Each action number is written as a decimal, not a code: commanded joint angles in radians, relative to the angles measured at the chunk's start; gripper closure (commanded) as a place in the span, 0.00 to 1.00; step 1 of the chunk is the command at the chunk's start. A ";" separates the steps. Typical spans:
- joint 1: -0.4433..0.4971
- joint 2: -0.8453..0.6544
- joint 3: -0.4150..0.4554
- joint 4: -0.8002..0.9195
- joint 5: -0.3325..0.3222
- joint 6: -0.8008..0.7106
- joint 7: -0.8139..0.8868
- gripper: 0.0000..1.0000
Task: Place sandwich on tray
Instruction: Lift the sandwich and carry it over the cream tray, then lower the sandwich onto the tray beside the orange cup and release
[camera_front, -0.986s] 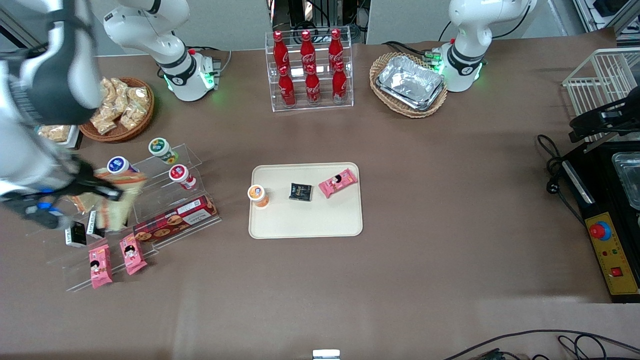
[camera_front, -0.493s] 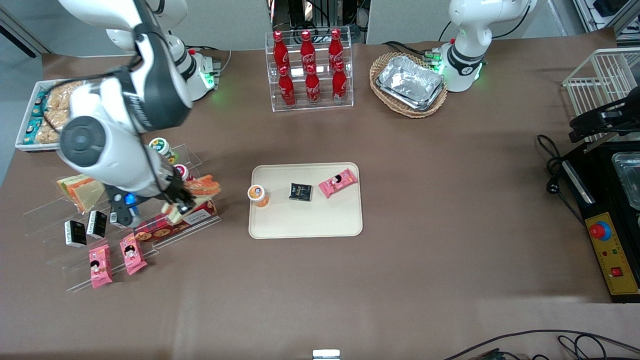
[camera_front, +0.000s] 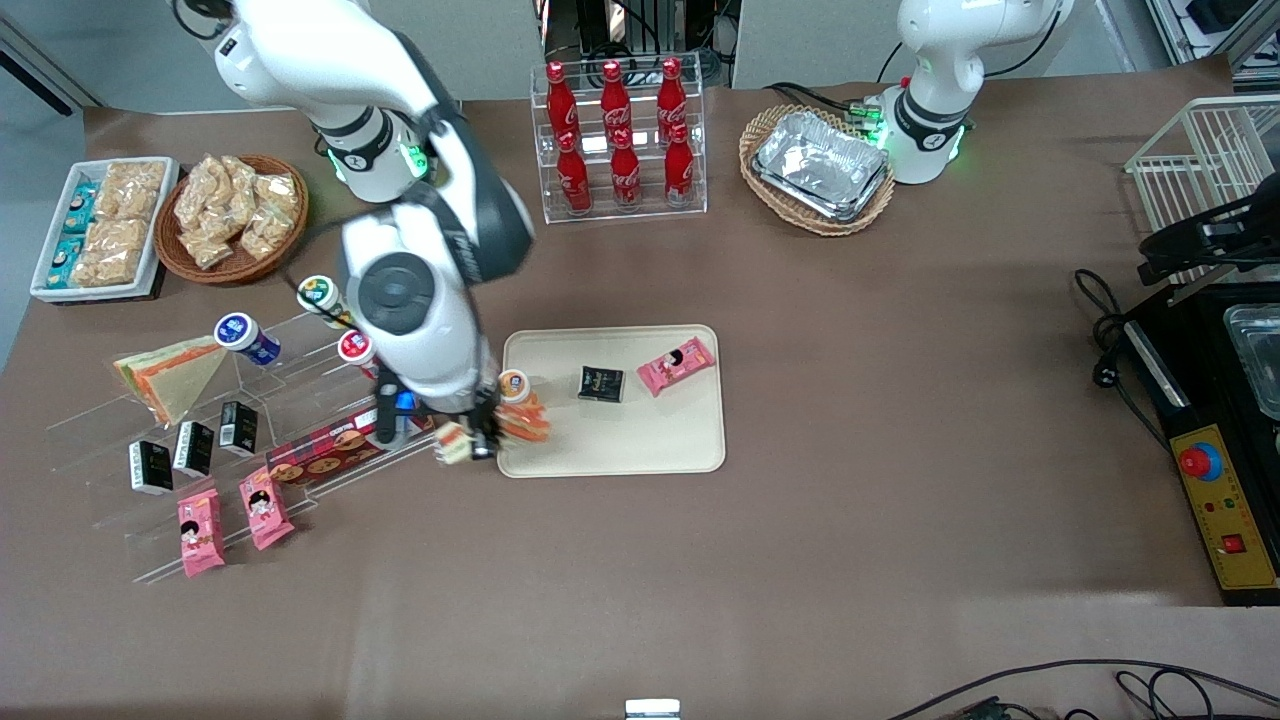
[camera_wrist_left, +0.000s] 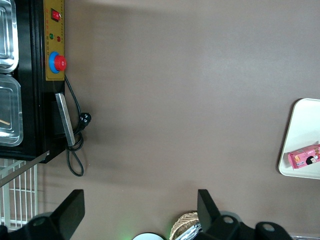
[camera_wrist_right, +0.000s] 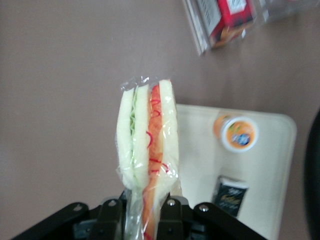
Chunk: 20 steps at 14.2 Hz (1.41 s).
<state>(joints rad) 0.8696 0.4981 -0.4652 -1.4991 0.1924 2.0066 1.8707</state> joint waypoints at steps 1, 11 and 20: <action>0.055 0.114 -0.015 0.022 0.058 0.142 0.116 1.00; 0.109 0.269 0.042 0.014 0.127 0.359 0.281 1.00; 0.114 0.295 0.072 -0.038 0.154 0.402 0.249 1.00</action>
<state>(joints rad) 0.9702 0.7889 -0.3872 -1.5128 0.3226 2.3703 2.1424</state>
